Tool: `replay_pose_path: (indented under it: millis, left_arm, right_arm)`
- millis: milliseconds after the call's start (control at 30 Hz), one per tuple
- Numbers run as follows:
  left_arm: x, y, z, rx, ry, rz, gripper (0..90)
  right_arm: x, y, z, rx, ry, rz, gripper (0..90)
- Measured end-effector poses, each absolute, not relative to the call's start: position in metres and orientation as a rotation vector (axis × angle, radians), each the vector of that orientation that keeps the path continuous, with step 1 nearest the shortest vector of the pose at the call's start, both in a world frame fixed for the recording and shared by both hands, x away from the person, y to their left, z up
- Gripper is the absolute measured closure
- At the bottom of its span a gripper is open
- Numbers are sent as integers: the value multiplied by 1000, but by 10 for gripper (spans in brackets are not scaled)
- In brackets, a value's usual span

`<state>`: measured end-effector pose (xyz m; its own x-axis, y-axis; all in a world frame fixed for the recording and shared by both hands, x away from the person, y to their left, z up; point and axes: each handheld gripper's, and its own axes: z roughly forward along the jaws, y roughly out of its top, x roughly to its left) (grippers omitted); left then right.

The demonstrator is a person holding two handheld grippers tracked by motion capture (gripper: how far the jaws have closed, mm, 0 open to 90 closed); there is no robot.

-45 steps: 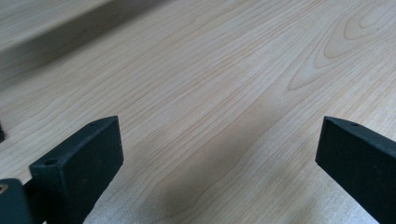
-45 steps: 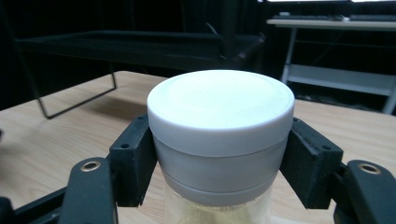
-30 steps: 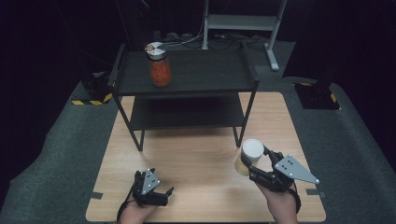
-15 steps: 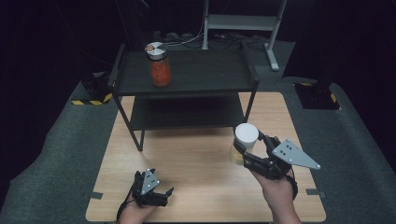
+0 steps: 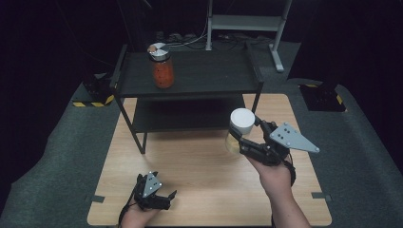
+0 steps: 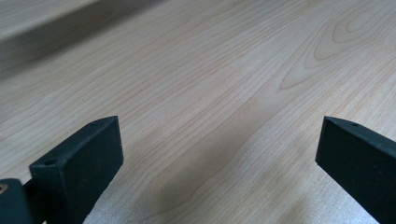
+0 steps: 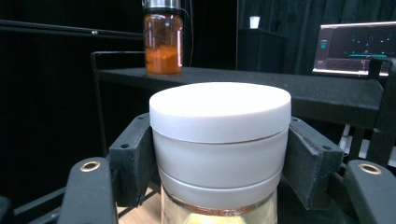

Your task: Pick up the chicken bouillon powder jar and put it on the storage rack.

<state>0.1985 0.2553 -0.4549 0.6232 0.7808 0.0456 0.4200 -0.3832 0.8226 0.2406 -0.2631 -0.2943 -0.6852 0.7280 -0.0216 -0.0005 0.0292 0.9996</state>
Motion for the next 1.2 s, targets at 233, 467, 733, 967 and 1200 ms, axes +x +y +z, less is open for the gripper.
replay_pose_path:
  millis: [233,467,733,967,1200]
  left_arm:
    - [198,255,-455,2022,936,556,11]
    - [199,256,-455,2020,935,550,12]
    - [199,257,-455,2018,936,546,12]
    - [200,259,-456,2007,939,537,12]
    - [200,260,-456,2003,939,534,12]
  right_arm:
    - [249,-256,-285,739,1759,1708,332]
    - [261,-246,-268,744,1744,1703,333]
    - [273,-238,-250,730,1708,1729,333]
    - [279,-225,-228,686,1692,1700,333]
    - [284,-214,-213,666,1684,1707,334]
